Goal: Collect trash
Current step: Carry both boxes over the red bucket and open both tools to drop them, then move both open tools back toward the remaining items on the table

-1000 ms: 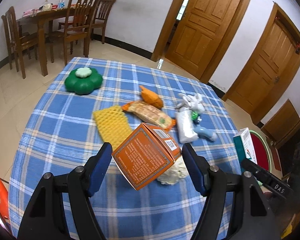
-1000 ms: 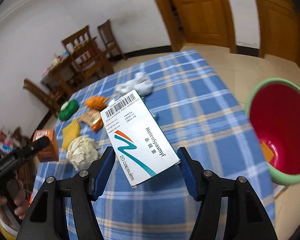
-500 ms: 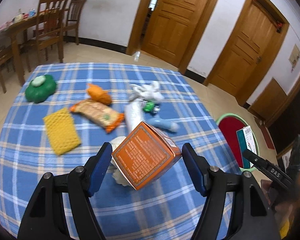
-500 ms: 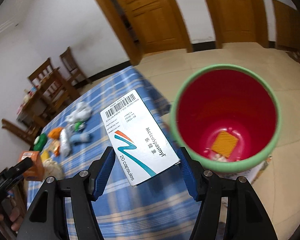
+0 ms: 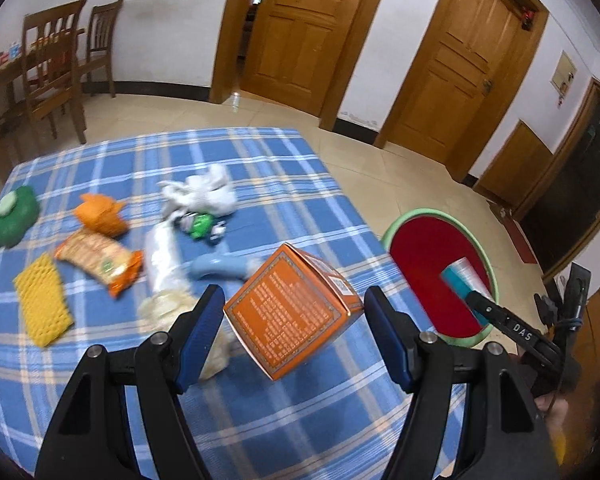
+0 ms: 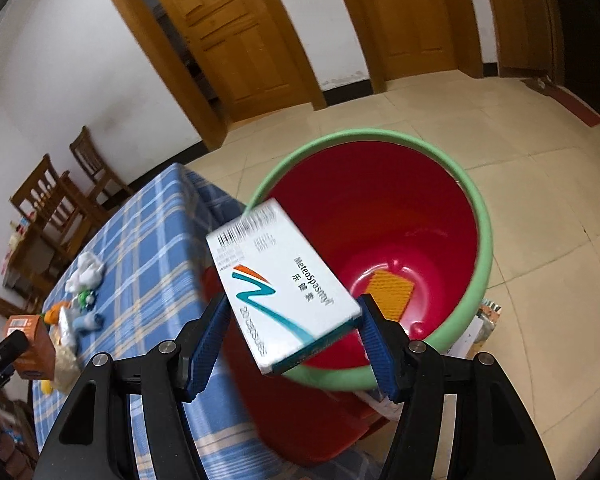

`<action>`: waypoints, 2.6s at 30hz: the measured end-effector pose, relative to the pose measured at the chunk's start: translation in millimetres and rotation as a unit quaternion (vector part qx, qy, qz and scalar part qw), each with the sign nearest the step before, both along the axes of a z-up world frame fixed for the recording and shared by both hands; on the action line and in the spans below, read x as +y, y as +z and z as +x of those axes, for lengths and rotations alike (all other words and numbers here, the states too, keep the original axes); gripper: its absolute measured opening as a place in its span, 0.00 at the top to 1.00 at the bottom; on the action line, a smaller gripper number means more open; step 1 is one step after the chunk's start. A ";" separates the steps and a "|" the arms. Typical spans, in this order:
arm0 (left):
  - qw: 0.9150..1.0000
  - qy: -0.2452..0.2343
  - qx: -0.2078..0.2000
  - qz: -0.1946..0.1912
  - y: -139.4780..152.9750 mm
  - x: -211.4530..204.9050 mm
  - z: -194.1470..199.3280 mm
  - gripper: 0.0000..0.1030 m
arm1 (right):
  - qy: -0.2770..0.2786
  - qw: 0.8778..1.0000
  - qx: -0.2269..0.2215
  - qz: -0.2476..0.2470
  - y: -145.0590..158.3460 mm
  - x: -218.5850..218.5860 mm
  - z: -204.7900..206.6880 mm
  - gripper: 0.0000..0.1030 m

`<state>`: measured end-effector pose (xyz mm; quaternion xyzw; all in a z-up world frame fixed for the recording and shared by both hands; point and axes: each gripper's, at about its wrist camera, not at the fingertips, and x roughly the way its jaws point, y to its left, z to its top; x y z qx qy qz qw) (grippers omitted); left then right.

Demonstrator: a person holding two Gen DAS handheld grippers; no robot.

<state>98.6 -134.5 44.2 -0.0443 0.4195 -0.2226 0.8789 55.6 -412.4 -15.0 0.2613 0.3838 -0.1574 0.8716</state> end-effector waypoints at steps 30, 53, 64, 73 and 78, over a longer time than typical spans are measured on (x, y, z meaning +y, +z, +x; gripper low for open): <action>0.979 -0.184 0.018 0.088 -51.1 -206.7 21.4 0.27 | -0.087 0.995 -0.038 -0.018 11.8 -67.6 -42.2 0.33; 0.994 -0.092 0.008 0.050 -19.1 -139.2 5.3 0.26 | -0.047 0.998 -0.051 -0.008 20.2 -43.3 -42.5 0.33; 0.998 -0.046 -0.010 0.038 -0.6 -94.1 -7.4 0.26 | 0.005 0.998 -0.061 -0.009 34.9 -4.8 -36.1 0.33; 0.999 0.006 -0.011 0.029 2.6 -46.0 -6.3 0.26 | 0.034 0.997 -0.068 -0.020 47.7 32.2 -28.1 0.33; 0.999 0.038 -0.010 0.032 -0.3 -14.8 -4.3 0.26 | 0.058 0.996 -0.062 -0.019 48.9 52.2 -21.5 0.33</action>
